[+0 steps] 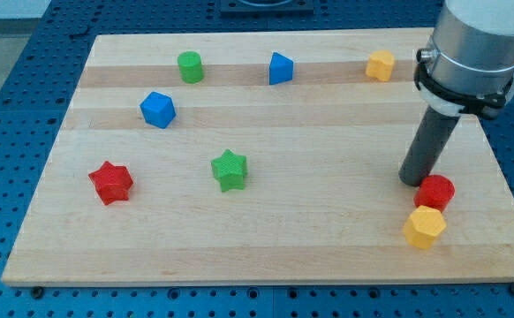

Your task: Move the yellow hexagon towards the bottom right

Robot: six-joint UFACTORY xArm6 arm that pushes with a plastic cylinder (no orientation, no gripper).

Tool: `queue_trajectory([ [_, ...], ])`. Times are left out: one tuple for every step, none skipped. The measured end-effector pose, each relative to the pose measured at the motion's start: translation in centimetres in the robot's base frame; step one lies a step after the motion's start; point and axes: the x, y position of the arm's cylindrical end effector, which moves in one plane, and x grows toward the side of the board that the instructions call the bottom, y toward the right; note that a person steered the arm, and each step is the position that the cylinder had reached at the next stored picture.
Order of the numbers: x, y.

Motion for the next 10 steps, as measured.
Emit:
queue_trajectory([
  [0.5, 0.0],
  [0.9, -0.2],
  [0.7, -3.8],
  [1.0, -9.6],
  [3.4, -12.6],
  [4.7, -12.1],
  [4.7, -9.6],
  [4.7, -6.2],
  [5.5, -3.1],
  [6.3, -1.0],
])
